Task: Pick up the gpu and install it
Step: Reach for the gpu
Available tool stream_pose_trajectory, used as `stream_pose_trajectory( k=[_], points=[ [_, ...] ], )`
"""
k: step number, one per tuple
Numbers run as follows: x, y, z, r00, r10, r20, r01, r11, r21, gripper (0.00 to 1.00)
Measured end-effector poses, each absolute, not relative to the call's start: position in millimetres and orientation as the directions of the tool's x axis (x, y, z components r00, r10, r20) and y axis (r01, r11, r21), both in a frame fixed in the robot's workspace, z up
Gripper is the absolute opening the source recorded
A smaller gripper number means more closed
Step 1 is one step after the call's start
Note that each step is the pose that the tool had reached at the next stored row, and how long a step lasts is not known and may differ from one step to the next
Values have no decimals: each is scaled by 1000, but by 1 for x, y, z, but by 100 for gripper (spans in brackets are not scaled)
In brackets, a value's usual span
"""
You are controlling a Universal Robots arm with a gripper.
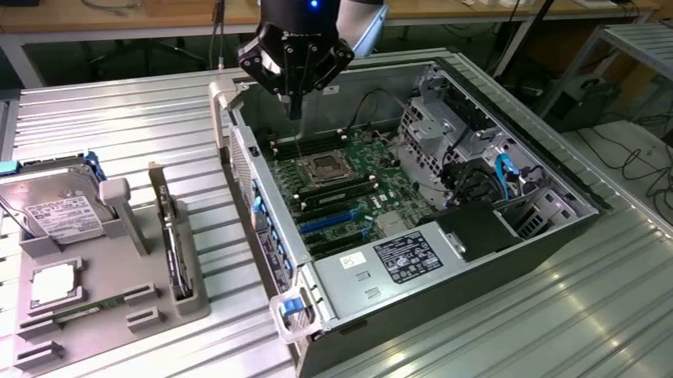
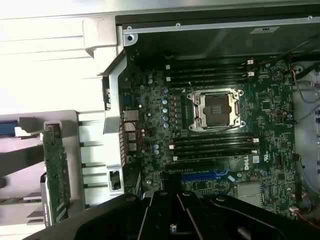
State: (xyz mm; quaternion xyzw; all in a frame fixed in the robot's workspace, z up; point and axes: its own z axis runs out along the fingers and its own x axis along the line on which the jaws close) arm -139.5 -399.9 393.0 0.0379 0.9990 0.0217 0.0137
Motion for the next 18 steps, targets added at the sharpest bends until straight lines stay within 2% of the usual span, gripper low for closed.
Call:
stream_pose_trajectory(
  k=[18],
  points=[
    [-163,-402,392,-997,76,-26,75,996,44,11]
  ],
)
